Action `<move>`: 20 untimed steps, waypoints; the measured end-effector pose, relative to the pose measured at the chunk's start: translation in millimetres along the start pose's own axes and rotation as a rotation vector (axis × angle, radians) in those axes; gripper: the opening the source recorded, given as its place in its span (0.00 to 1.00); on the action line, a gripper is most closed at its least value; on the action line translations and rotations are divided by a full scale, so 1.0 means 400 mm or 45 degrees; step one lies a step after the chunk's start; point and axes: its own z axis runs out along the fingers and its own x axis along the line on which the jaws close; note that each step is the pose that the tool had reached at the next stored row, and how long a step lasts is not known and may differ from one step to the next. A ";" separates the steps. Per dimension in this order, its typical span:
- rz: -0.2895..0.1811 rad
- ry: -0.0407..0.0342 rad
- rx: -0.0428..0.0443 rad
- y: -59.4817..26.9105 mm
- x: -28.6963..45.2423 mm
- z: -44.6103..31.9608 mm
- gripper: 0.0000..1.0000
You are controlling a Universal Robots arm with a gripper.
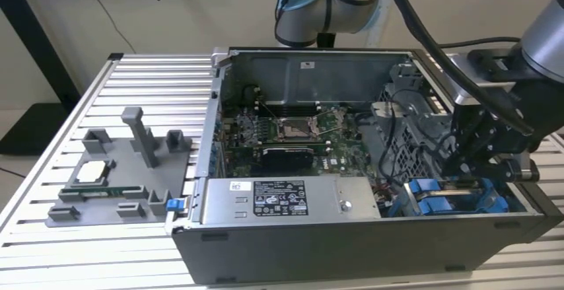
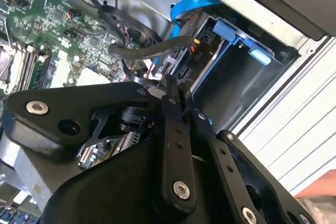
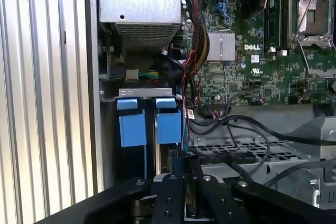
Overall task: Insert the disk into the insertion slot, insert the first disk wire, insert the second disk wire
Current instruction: 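Insert the second disk wire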
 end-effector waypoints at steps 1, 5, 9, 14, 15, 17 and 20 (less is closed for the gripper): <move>-0.001 0.0010 0.007 0.000 0.000 0.000 0.00; -0.003 0.0192 0.020 0.000 0.000 0.001 0.00; -0.002 0.0264 0.026 -0.001 0.000 0.002 0.00; 0.003 0.0265 0.027 -0.007 0.001 0.005 0.00; 0.004 0.0264 0.027 -0.009 0.001 0.006 0.00; 0.005 0.0264 0.027 -0.013 0.001 0.008 0.00; 0.008 0.0265 0.027 -0.019 0.000 0.009 0.00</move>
